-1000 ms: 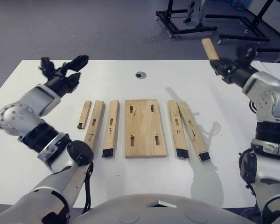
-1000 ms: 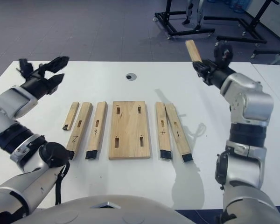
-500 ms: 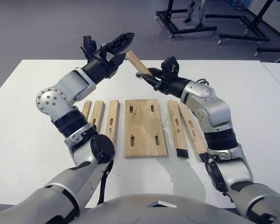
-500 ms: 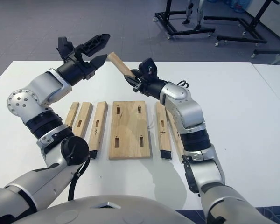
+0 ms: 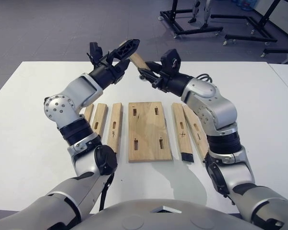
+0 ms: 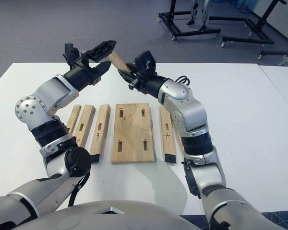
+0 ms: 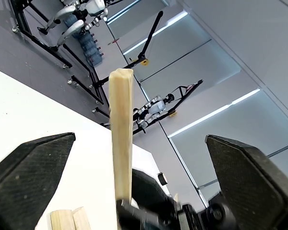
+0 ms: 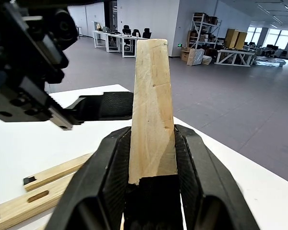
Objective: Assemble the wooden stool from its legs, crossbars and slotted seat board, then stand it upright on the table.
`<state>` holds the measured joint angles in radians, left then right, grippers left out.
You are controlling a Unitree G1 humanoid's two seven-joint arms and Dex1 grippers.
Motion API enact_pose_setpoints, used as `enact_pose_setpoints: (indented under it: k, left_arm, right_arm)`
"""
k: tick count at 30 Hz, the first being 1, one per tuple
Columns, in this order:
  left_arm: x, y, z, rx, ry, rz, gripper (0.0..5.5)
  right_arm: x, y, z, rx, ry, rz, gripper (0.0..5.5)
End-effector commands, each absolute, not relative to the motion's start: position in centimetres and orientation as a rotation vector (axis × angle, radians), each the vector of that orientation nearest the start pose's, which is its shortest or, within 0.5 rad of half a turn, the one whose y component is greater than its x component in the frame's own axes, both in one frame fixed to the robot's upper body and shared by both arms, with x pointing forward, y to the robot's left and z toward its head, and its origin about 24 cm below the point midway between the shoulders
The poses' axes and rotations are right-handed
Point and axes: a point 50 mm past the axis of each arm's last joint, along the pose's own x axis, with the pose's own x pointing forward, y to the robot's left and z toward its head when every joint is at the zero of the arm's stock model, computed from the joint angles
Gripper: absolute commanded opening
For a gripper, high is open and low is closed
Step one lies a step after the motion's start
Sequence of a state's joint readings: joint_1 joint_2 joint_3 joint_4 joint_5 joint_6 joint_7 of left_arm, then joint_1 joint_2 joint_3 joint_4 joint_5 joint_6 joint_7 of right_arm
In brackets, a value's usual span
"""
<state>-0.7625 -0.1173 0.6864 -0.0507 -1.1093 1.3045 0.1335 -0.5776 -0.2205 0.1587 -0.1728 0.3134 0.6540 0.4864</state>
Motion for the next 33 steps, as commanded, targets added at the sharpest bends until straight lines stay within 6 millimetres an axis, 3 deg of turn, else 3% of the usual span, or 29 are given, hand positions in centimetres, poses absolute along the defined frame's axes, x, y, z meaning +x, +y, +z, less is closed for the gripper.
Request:
enact_pose_setpoints:
  k: [1, 9, 17, 33]
  left_arm:
    - [31.5, 11.5, 18.7, -1.048, 0.301, -0.692, 4.99]
    - [31.5, 11.9, 18.5, -1.080, 0.304, -0.683, 4.99]
    - [31.6, 12.8, 18.1, -1.102, 0.320, -0.655, 3.71]
    - [31.5, 12.7, 17.8, -1.096, 0.334, -0.652, 1.32]
  right_arm:
    - [30.1, -7.0, 16.7, -0.075, 0.014, 0.870, 1.29]
    - [30.0, -7.0, 16.6, -0.064, 0.010, 0.864, 1.29]
    - [29.6, -6.9, 16.5, -0.058, 0.008, 0.875, 1.29]
    - [29.2, -6.5, 16.4, -0.050, 0.011, 0.891, 1.29]
